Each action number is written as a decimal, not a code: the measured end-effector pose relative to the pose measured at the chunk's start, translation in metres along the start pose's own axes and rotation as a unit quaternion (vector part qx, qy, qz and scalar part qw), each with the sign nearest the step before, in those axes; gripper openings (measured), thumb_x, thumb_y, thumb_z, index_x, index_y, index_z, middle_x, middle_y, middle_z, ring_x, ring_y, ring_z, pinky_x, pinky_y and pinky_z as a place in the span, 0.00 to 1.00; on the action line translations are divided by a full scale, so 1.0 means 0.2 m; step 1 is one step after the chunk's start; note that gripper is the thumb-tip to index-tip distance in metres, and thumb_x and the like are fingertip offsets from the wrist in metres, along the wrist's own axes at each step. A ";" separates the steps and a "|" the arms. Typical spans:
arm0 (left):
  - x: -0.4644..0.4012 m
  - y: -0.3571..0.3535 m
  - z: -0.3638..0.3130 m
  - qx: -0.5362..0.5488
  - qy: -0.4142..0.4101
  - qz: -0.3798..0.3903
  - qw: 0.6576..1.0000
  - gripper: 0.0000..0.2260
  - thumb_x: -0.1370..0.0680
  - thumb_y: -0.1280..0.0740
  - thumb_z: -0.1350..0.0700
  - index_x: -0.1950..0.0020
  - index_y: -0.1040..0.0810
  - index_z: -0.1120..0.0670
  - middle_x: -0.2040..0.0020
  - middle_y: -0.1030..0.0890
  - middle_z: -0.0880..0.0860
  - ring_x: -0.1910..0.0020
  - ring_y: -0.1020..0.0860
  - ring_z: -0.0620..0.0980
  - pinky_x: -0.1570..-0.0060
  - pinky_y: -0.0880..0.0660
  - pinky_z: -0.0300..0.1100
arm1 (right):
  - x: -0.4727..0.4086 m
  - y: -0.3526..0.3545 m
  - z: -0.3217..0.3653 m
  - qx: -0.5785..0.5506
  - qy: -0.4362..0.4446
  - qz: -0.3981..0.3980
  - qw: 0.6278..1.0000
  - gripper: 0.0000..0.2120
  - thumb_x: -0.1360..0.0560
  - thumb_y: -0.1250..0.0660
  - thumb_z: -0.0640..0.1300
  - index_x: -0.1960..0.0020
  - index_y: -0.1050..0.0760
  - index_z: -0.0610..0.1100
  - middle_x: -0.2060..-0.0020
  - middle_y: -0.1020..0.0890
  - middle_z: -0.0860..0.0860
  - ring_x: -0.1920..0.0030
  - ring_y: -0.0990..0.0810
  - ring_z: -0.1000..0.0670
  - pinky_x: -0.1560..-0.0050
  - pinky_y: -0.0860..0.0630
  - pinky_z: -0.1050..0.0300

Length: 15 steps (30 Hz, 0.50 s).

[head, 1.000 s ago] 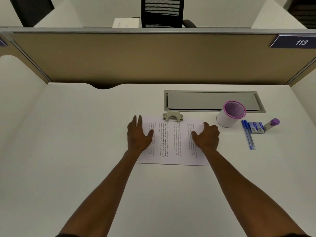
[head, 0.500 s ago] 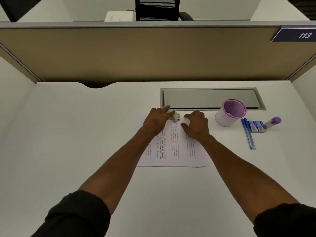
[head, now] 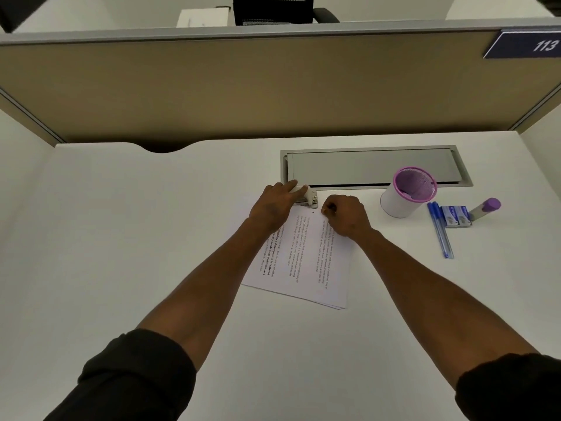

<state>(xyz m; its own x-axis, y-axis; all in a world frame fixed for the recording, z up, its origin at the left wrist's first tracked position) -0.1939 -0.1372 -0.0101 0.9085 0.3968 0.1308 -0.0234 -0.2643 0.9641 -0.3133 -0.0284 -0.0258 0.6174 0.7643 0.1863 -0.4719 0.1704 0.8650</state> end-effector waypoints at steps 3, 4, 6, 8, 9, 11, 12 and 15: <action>0.00 0.01 0.00 -0.001 -0.003 -0.009 1.000 0.29 0.20 0.34 0.54 0.21 0.40 0.47 0.20 0.40 0.55 0.26 0.35 0.61 0.26 0.36 0.56 | 0.01 -0.01 -0.02 -0.021 0.007 -0.001 1.000 0.04 0.24 0.33 0.42 0.52 0.19 0.46 0.54 0.16 0.48 0.53 0.20 0.46 0.51 0.24 0.53; 0.00 0.01 0.00 -0.002 -0.005 -0.011 1.000 0.29 0.20 0.34 0.55 0.20 0.40 0.47 0.20 0.40 0.55 0.26 0.35 0.61 0.27 0.36 0.56 | 0.01 -0.01 -0.03 -0.028 0.007 0.000 1.000 0.04 0.24 0.33 0.42 0.52 0.19 0.46 0.54 0.16 0.48 0.54 0.20 0.46 0.51 0.24 0.55; 0.00 0.01 0.00 -0.007 -0.010 -0.014 1.000 0.30 0.20 0.33 0.56 0.20 0.40 0.47 0.20 0.41 0.55 0.26 0.35 0.61 0.26 0.37 0.56 | 0.02 0.00 -0.04 -0.042 0.010 0.001 0.999 0.04 0.23 0.33 0.42 0.51 0.19 0.45 0.54 0.16 0.47 0.54 0.20 0.47 0.52 0.26 0.57; 0.01 0.01 0.00 -0.003 -0.009 -0.020 1.000 0.31 0.20 0.33 0.57 0.20 0.42 0.47 0.19 0.42 0.55 0.25 0.36 0.60 0.25 0.39 0.56 | 0.03 0.02 -0.04 -0.054 0.018 0.002 0.998 0.05 0.23 0.33 0.43 0.51 0.19 0.45 0.54 0.16 0.47 0.54 0.20 0.47 0.52 0.26 0.57; 0.01 0.01 0.01 0.005 -0.007 -0.026 1.000 0.32 0.20 0.33 0.58 0.19 0.43 0.47 0.19 0.43 0.54 0.24 0.37 0.59 0.24 0.40 0.56 | 0.04 0.02 -0.05 -0.061 0.022 0.004 0.998 0.05 0.23 0.33 0.43 0.52 0.19 0.45 0.54 0.16 0.47 0.54 0.20 0.48 0.52 0.26 0.56; 0.03 0.03 0.01 0.041 0.000 -0.051 0.998 0.32 0.20 0.33 0.60 0.20 0.42 0.47 0.19 0.43 0.54 0.22 0.39 0.58 0.24 0.40 0.55 | 0.06 0.04 -0.05 -0.070 0.028 0.012 0.997 0.05 0.23 0.33 0.43 0.51 0.18 0.44 0.53 0.16 0.47 0.54 0.21 0.48 0.51 0.26 0.56; 0.05 0.04 0.00 0.067 0.007 -0.068 0.995 0.31 0.20 0.33 0.60 0.20 0.40 0.48 0.19 0.42 0.53 0.22 0.39 0.57 0.24 0.40 0.54 | 0.07 0.05 -0.05 -0.073 0.030 0.014 0.997 0.05 0.23 0.33 0.43 0.51 0.18 0.44 0.53 0.16 0.47 0.54 0.21 0.48 0.50 0.26 0.56; 0.14 0.08 0.00 0.139 0.028 -0.122 0.982 0.25 0.21 0.32 0.60 0.24 0.31 0.51 0.23 0.33 0.55 0.25 0.35 0.57 0.28 0.34 0.52 | 0.11 0.09 -0.05 -0.085 0.040 0.021 0.995 0.05 0.23 0.32 0.43 0.51 0.18 0.44 0.53 0.16 0.48 0.55 0.21 0.50 0.52 0.28 0.58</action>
<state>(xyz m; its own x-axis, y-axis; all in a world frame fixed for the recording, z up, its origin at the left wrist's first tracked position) -0.1693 -0.1316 0.0092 0.8483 0.5239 -0.0768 0.3144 -0.3815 0.8693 -0.3140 -0.0037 -0.0113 0.5461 0.8190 0.1763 -0.6003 0.2357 0.7643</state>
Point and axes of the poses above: each hand's wrist, its own x-axis away from the middle knuckle, its own y-axis out of the back of the hand, z = x × y, the point moved 8 cm from there along -x, towards the middle knuckle
